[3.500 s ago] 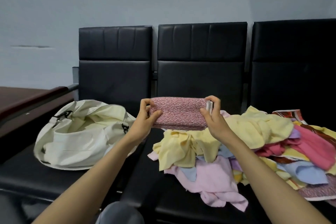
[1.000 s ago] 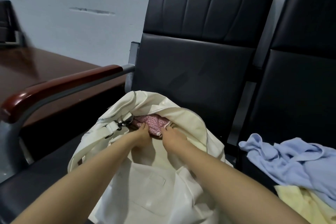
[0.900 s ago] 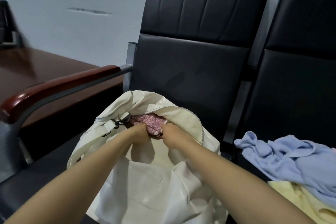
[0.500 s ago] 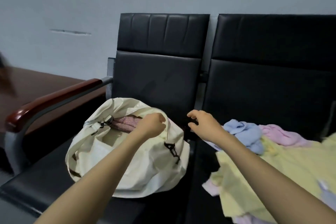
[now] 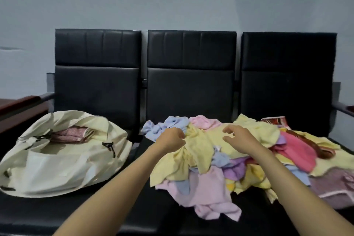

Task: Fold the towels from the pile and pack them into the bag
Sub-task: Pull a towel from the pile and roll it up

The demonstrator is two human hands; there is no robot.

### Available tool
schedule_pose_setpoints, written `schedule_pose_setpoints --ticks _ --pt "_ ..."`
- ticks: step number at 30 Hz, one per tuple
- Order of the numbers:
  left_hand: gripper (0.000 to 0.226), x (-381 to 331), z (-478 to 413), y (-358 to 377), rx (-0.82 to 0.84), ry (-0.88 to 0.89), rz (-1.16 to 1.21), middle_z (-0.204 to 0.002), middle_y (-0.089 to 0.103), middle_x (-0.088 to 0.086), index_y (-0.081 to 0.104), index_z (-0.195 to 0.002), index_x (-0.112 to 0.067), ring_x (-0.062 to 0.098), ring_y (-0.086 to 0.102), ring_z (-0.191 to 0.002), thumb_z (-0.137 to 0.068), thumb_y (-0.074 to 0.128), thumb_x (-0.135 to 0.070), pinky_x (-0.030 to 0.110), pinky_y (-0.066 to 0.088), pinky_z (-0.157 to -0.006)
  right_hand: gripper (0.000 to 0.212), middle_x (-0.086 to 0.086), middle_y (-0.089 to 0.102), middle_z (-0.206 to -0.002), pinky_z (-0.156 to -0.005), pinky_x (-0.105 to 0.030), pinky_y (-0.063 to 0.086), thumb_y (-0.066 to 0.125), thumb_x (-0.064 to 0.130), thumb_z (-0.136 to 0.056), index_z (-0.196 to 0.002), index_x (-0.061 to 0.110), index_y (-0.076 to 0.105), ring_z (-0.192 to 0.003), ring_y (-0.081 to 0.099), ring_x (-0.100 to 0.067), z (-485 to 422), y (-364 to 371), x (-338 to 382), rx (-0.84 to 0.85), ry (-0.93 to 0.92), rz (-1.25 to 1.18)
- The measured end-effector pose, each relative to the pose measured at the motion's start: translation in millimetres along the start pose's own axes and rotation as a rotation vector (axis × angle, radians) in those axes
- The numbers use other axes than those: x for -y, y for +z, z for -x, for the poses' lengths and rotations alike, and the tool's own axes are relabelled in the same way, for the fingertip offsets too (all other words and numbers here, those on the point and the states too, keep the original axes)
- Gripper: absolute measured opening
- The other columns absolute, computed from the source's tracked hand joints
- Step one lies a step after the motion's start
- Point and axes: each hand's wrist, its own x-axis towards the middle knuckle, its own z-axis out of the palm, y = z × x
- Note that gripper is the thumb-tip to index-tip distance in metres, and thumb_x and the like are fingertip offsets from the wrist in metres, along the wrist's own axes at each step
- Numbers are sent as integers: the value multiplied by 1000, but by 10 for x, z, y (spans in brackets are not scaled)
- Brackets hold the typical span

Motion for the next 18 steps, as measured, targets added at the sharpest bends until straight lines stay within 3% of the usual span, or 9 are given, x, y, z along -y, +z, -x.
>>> schedule_pose_setpoints --ticks 4,9,13,15,17,18 --pt "38 -47 -273 349 25 8 48 -130 56 1 58 -127 -15 18 51 -119 -89 59 -18 28 44 -94 34 -9 57 -128 -92 -26 40 61 20 -92 -124 12 58 -115 54 -24 -125 154 -282 46 32 -1" --pt "41 125 -735 677 -115 -97 35 -134 45 14 48 -127 -6 30 47 -117 -87 52 -13 37 44 -90 37 -6 54 -132 -94 -25 39 58 18 -93 -129 14 54 -118 52 -22 -513 535 -322 82 -15 -75" --pt "72 448 -1114 814 -210 -281 174 -148 24 17 18 -146 -8 33 33 -131 -88 56 -27 42 39 -100 46 -2 45 -143 -101 -24 33 54 19 -96 -140 19 43 -128 44 -18 -944 939 -94 140 -132 -123" --pt "69 589 -1268 819 -182 -386 343 -133 47 17 33 -138 -9 32 50 -118 -82 62 -37 38 46 -91 49 -1 41 -147 -104 -26 33 50 18 -97 -144 23 37 -131 42 -17 -1131 1124 -10 193 -178 -149" --pt "29 648 -1308 788 -195 -343 489 -93 64 11 61 -102 -10 27 61 -87 -83 64 -33 31 45 -72 54 -1 41 -145 -97 -24 35 46 15 -97 -147 26 30 -128 43 -18 -1252 1284 42 241 -185 -197" --pt "18 664 -1305 779 -201 -261 522 -77 62 10 64 -83 -14 24 59 -73 -81 64 -32 32 43 -64 56 -3 40 -144 -96 -23 34 45 13 -97 -149 25 26 -128 43 -19 -1274 1342 69 241 -184 -218"
